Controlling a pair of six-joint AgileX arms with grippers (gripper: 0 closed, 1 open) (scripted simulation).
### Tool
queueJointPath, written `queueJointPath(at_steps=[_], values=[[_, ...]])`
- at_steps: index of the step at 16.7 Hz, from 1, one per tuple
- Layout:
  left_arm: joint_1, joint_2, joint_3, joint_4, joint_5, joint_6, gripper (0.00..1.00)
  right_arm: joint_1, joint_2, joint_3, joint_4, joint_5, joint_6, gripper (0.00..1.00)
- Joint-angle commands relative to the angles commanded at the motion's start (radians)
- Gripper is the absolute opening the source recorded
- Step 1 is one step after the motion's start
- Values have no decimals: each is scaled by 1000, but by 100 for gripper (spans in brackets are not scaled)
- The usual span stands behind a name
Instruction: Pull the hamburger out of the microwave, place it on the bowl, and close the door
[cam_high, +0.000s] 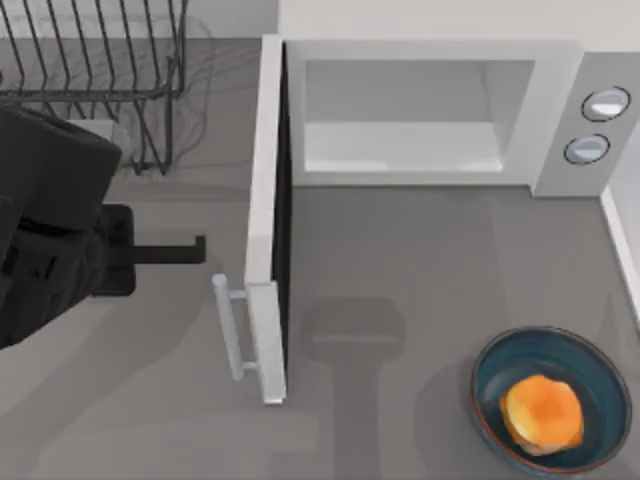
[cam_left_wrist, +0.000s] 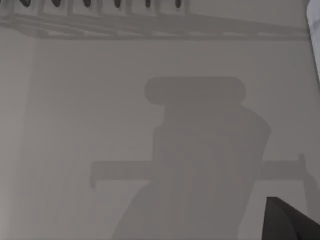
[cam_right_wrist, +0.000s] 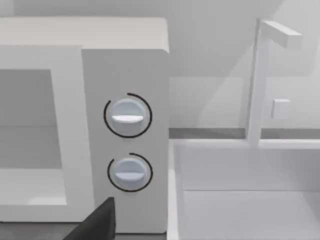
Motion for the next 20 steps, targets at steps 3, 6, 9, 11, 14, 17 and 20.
queueJointPath(at_steps=[3,6,9,11,14,17,20], values=[[4,-3,-5,5,3,1,0,0,0,0,0,0,0,100],[3,24,-57,74,3,1,0,0,0,0,0,0,0,100],[2,71,-152,227,2,2,0,0,0,0,0,0,0,100],[3,103,-224,344,3,3,0,0,0,0,0,0,0,100],[4,140,-311,462,4,6,0,0,0,0,0,0,0,100],[5,150,-334,487,4,7,0,0,0,0,0,0,0,100],[-19,136,-309,479,6,3,0,0,0,0,0,0,0,100]])
